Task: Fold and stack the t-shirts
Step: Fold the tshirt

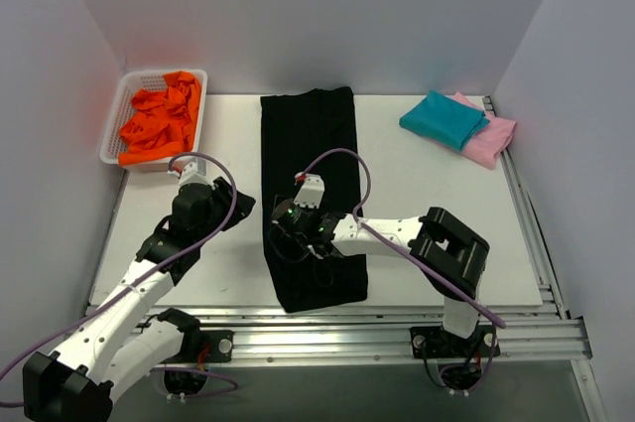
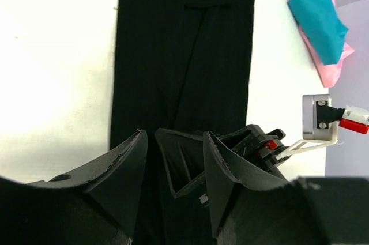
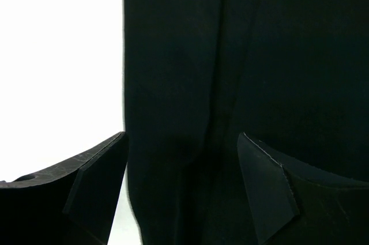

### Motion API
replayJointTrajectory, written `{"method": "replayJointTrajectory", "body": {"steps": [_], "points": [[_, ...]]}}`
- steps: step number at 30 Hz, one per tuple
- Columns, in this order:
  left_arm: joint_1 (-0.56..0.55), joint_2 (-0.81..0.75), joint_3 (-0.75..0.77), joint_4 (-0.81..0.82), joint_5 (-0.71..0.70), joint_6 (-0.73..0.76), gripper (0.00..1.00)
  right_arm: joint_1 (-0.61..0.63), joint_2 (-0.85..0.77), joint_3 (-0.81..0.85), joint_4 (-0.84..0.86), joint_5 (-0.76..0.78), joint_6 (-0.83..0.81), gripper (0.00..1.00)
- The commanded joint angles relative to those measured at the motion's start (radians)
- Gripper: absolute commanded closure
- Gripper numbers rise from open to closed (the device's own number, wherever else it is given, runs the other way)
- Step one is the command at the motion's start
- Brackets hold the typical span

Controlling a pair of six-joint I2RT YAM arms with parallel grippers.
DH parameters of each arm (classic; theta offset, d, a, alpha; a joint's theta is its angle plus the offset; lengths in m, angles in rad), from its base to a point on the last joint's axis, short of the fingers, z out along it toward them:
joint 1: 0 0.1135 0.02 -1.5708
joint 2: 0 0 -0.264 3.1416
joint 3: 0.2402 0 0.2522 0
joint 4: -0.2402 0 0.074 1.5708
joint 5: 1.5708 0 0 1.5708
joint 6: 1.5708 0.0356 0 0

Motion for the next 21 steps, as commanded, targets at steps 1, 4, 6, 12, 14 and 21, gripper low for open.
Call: {"method": "replayJointTrajectory", "body": {"steps": [1,4,6,12,14,21], "points": [[-0.007,-0.026,-0.012,-0.062,-0.028,0.013,0.48,0.010,0.008,-0.023,-0.026,0.068,0.058,0.29],[-0.007,-0.035,-0.020,-0.062,-0.030,0.014,0.48,0.012,0.032,-0.031,-0.015,0.062,0.067,0.31],[-0.007,-0.041,-0.023,-0.058,-0.025,0.016,0.48,0.012,0.048,-0.029,0.000,0.055,0.068,0.33],[-0.009,-0.032,-0.033,-0.044,-0.016,0.023,0.48,0.012,0.126,0.023,0.003,0.038,0.068,0.37],[-0.007,-0.030,-0.038,-0.043,-0.014,0.025,0.48,0.010,0.146,0.034,0.002,0.033,0.068,0.39],[-0.007,-0.052,-0.046,-0.047,-0.022,0.034,0.47,0.019,0.165,0.071,-0.029,0.036,0.070,0.45]]}}
